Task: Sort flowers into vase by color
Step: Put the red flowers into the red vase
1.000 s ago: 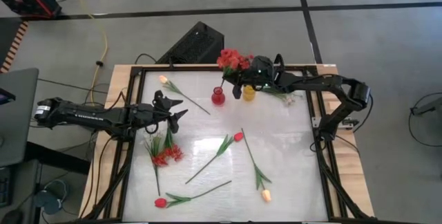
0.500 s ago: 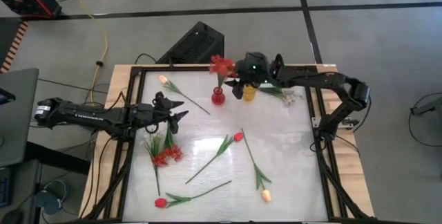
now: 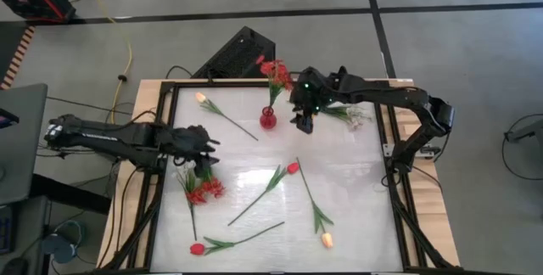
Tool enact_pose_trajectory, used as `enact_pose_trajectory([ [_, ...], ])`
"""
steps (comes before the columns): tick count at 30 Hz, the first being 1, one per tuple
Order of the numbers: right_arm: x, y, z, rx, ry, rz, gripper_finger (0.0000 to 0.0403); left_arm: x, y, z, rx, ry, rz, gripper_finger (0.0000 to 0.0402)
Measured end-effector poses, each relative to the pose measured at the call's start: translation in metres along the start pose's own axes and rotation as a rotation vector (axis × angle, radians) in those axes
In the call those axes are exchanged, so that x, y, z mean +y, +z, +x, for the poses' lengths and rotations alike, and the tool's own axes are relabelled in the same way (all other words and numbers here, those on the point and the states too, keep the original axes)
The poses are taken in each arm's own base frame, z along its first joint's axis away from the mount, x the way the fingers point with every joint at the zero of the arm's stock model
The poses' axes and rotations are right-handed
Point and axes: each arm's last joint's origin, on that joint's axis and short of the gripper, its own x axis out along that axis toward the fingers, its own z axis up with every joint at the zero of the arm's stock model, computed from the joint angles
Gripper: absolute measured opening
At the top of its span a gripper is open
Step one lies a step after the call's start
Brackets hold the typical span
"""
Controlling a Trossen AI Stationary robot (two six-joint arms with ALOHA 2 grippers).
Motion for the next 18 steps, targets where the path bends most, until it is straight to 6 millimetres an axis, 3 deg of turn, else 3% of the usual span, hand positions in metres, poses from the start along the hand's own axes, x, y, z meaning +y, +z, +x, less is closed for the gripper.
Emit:
enact_pose_trajectory([
  [4, 0.025, -0.006, 0.005, 0.074, 0.114, -0.076, 0.0249, 0.002, -0.003, 0.006, 0.057, 0.133, -0.112, 0.0212],
  [6, 0.039, -0.009, 0.007, 0.117, 0.150, -0.132, 0.0249, 0.005, -0.004, 0.012, 0.100, 0.193, -0.039, 0.0212],
  [12, 0.082, -0.015, 0.012, 0.165, 0.229, -0.242, 0.0249, 0.009, 0.001, 0.040, 0.209, 0.259, 0.499, 0.0212],
  [18, 0.117, -0.021, 0.014, 0.189, 0.273, -0.299, 0.0249, 0.016, -0.002, 0.070, 0.522, 0.373, 1.099, 0.0212],
])
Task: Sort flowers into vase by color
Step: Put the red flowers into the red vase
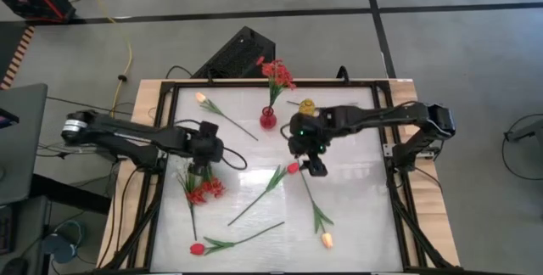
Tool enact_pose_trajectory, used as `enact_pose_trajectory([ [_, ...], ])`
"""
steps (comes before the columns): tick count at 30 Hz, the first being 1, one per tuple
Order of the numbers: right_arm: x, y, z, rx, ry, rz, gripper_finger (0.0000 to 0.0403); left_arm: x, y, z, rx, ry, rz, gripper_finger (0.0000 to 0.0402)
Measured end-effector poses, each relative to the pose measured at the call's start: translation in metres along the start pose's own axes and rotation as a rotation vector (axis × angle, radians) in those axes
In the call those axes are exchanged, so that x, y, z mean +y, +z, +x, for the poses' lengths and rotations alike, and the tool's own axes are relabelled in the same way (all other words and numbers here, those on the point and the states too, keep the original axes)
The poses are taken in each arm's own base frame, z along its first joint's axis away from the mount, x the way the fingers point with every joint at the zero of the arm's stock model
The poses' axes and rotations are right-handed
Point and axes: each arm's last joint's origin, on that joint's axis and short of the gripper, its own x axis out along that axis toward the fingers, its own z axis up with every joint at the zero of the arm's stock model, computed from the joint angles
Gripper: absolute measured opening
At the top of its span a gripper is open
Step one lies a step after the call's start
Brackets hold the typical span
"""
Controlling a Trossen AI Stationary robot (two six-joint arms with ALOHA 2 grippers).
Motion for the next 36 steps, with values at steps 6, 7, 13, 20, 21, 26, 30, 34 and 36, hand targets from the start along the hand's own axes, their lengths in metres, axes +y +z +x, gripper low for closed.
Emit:
enact_pose_trajectory([
  [6, 0.024, 0.002, 0.007, 0.016, 0.035, -0.024, 0.0249, 0.000, 0.007, 0.009, 0.188, -0.024, 0.309, 0.0212],
  [7, 0.026, 0.002, 0.008, 0.018, 0.039, -0.028, 0.0249, -0.002, 0.008, 0.012, 0.185, -0.055, 0.354, 0.0212],
  [13, 0.037, 0.003, 0.010, 0.025, 0.055, -0.055, 0.0249, -0.011, 0.012, 0.032, 0.248, -0.146, 0.568, 0.0212],
  [20, 0.038, 0.002, 0.011, 0.033, 0.057, -0.057, 0.0249, -0.028, 0.021, 0.053, 0.293, -0.274, 0.729, 0.0212],
  [21, 0.038, 0.002, 0.011, 0.033, 0.057, -0.057, 0.0249, -0.031, 0.023, 0.055, 0.292, -0.281, 0.749, 0.0211],
  [26, 0.035, 0.002, 0.010, 0.032, 0.049, -0.049, 0.0249, -0.040, 0.029, 0.060, 0.296, -0.293, 0.855, 0.0162],
  [30, 0.033, 0.002, 0.009, 0.031, 0.046, -0.042, 0.0249, -0.043, 0.030, 0.060, 0.311, -0.286, 0.887, 0.0076],
  [34, 0.033, 0.001, 0.010, 0.034, 0.047, -0.042, 0.0249, -0.040, 0.033, 0.056, 0.307, -0.267, 0.850, 0.0013],
  [36, 0.033, 0.001, 0.010, 0.038, 0.047, -0.041, 0.0249, -0.033, 0.038, 0.048, 0.293, -0.214, 0.799, 0.0013],
])
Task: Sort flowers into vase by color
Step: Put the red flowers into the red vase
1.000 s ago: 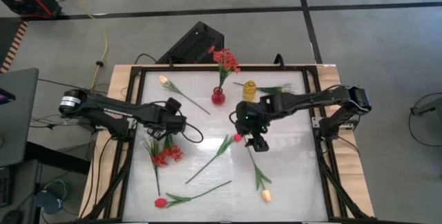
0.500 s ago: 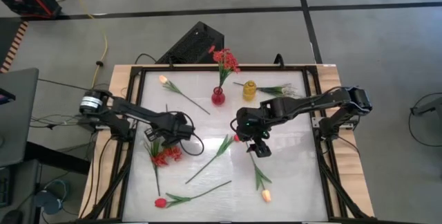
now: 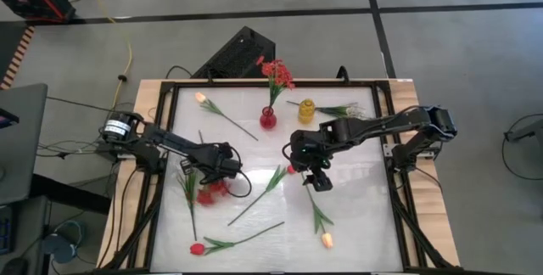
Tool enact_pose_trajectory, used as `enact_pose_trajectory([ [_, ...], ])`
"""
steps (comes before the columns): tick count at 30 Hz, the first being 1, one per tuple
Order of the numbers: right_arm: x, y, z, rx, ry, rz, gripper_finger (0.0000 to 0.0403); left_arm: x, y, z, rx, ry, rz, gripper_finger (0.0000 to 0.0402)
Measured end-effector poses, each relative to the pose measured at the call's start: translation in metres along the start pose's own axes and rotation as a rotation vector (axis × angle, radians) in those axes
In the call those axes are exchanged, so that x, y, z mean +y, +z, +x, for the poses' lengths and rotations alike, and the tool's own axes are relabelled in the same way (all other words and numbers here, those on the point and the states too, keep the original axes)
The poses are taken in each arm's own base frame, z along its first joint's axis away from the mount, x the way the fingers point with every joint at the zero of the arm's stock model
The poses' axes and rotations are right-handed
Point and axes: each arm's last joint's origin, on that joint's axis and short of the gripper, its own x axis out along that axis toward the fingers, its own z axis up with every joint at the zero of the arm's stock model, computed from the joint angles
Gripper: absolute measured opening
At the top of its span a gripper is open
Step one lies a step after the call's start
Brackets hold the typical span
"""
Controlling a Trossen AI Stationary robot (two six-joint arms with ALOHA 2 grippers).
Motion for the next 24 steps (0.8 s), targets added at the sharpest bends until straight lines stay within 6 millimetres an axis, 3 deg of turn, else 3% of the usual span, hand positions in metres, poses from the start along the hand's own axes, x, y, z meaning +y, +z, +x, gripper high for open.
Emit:
enact_pose_trajectory([
  [4, 0.000, -0.001, 0.000, 0.011, 0.001, 0.004, 0.0249, 0.012, -0.015, -0.030, -0.058, 0.133, -0.152, 0.0007],
  [9, 0.001, -0.002, 0.000, 0.017, 0.003, 0.008, 0.0249, 0.018, -0.052, -0.072, -0.203, 0.311, -0.430, 0.0004],
  [11, 0.003, -0.001, 0.001, 0.018, 0.005, 0.020, 0.0249, 0.018, -0.067, -0.086, -0.344, 0.368, -0.587, 0.0004],
  [15, 0.007, -0.001, 0.002, 0.023, 0.002, 0.021, 0.0249, 0.017, -0.094, -0.112, -0.798, 0.452, -0.859, 0.0004],
  [19, 0.013, -0.003, 0.005, 0.029, -0.047, -0.055, 0.0249, 0.017, -0.111, -0.121, -1.202, 0.685, -0.958, 0.0004],
  [24, 0.016, -0.013, 0.003, -0.045, -0.058, -0.085, 0.0249, 0.016, -0.117, -0.100, -1.444, 0.944, -1.144, 0.0004],
])
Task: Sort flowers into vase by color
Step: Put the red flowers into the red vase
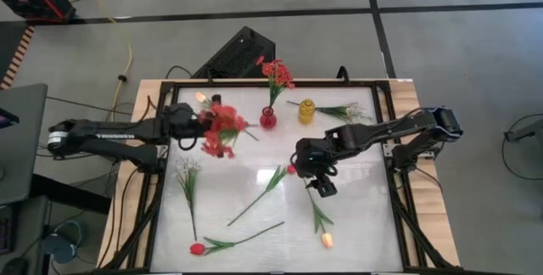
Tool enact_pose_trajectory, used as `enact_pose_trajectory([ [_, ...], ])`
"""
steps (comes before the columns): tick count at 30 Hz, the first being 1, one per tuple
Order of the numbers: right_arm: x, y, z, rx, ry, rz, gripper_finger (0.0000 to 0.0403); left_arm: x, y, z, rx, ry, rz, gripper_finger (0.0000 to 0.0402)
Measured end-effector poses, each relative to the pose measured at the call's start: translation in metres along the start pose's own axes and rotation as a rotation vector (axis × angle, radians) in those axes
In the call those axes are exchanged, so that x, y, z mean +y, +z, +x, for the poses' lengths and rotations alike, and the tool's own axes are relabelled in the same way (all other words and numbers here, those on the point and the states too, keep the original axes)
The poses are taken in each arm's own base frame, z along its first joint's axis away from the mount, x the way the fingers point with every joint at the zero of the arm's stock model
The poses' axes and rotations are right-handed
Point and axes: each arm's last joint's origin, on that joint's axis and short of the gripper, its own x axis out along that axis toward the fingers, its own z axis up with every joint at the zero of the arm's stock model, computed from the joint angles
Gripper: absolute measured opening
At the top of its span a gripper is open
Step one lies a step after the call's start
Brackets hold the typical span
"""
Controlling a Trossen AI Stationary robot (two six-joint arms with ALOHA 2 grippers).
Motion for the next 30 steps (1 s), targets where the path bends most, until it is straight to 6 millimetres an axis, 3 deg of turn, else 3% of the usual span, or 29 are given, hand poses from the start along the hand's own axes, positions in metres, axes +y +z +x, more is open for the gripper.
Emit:
enact_pose_trajectory([
  [6, 0.003, -0.016, -0.013, -0.137, -0.046, -0.022, 0.0249, 0.021, -0.036, 0.005, -0.088, 0.362, -0.393, 0.0004],
  [11, 0.004, -0.025, -0.026, -0.231, -0.087, -0.016, 0.0249, 0.041, -0.048, 0.020, -0.058, 0.311, -0.583, 0.0004],
  [22, 0.006, -0.040, -0.029, -0.256, -0.093, 0.014, 0.0249, 0.053, -0.064, 0.056, 0.077, 0.292, -0.615, 0.0004],
  [30, 0.006, -0.040, -0.029, -0.255, -0.090, 0.009, 0.0249, 0.053, -0.075, 0.067, 0.117, 0.308, -0.608, 0.0004],
])
